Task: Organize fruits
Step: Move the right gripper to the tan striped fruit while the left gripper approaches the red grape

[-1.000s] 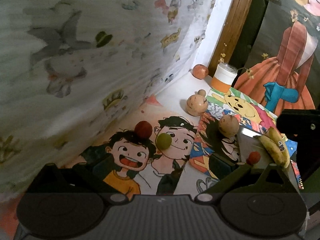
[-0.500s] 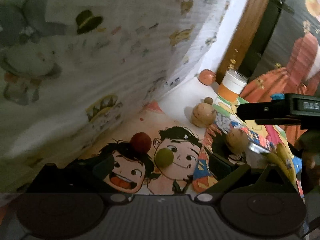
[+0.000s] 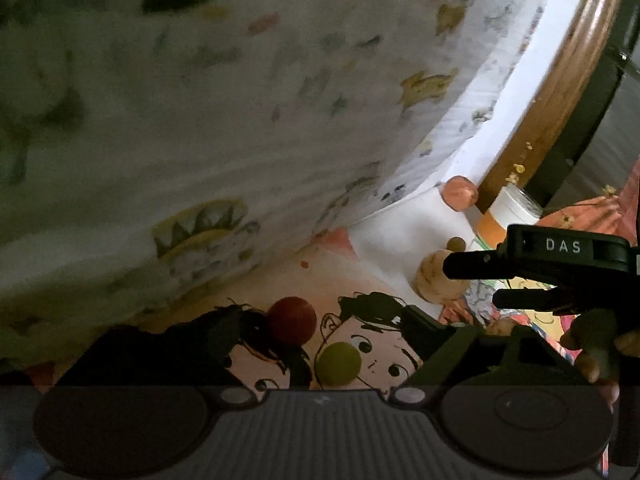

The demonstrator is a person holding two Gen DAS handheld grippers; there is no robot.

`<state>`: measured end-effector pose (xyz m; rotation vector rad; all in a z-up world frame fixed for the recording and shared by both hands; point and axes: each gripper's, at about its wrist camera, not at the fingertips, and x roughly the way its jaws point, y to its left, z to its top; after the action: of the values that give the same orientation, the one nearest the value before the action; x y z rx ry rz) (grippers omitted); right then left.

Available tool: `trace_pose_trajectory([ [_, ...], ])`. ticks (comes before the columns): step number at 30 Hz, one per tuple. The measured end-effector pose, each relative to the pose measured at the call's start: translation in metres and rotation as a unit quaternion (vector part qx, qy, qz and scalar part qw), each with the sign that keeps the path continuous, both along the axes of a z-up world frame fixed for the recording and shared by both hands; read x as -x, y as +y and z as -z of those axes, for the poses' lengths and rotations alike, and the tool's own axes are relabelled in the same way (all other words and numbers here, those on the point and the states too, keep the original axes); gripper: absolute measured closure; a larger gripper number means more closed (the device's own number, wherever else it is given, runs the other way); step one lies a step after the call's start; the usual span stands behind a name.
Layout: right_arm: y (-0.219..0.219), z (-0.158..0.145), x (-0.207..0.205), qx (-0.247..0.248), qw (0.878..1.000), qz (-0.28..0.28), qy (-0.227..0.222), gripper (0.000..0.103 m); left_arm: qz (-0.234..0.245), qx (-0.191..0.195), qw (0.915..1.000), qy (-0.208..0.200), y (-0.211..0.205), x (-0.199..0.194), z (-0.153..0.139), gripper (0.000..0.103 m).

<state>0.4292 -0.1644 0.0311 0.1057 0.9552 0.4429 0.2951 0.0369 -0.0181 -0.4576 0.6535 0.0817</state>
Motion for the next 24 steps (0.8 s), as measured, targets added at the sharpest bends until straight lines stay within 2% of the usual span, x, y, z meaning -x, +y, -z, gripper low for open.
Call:
trace_pose_trajectory([
  [6,0.009,0.009,-0.011,0.023,1.000,0.017,0.007,0.013,-0.012,0.008,0.9999,0.002,0.002,-0.006,0.009,0.028],
  [10,0.012,0.015,-0.016,0.037,0.999,0.029,0.011,0.015,-0.017,0.008,0.9998,0.002,-0.001,-0.009,0.011,0.041],
  [15,0.013,0.021,-0.021,0.029,0.999,0.034,0.017,0.023,-0.022,0.015,0.9997,0.000,-0.002,-0.009,0.013,0.056],
  [20,0.013,0.030,-0.024,0.017,0.999,0.043,0.025,0.029,-0.022,0.011,0.9997,0.001,-0.002,-0.011,0.014,0.067],
  [24,0.013,0.030,-0.025,0.006,0.999,0.048,0.021,0.030,-0.022,0.011,0.9997,0.001,-0.002,-0.011,0.013,0.067],
])
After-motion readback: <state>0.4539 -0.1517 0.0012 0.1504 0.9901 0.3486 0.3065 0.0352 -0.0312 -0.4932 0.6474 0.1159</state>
